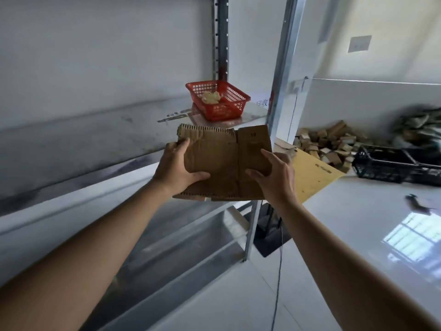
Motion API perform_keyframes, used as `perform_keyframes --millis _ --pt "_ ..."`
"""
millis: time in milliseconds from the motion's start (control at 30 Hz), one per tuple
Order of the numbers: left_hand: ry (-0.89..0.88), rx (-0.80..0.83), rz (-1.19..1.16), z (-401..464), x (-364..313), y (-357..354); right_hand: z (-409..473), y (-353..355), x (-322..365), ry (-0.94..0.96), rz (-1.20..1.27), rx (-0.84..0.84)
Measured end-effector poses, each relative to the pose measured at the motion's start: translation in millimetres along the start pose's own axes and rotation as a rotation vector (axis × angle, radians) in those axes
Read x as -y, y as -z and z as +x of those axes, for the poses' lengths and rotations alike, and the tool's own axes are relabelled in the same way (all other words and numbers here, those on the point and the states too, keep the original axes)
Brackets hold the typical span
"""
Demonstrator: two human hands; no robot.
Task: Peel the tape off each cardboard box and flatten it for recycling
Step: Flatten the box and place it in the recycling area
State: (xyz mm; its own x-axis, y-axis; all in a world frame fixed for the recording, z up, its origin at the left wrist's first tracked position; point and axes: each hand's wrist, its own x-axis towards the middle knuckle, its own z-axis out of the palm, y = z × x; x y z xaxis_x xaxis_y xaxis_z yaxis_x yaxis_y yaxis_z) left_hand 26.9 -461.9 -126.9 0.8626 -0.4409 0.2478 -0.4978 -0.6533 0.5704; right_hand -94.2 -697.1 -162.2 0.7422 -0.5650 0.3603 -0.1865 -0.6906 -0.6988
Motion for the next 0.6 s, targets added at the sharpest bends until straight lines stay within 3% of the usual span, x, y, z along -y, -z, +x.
perform_keyframes --millis 267,600 --pt "-0.020 0.184 0.027 6.8 -99.7 -134.2 -5.2 78.5 -139.8 -0.139 -0.071 0.004" --pt "0.004 0.236 0.078 35.2 -201.9 -293.2 29.5 161.6 -290.4 -0.219 -0.149 0.136"
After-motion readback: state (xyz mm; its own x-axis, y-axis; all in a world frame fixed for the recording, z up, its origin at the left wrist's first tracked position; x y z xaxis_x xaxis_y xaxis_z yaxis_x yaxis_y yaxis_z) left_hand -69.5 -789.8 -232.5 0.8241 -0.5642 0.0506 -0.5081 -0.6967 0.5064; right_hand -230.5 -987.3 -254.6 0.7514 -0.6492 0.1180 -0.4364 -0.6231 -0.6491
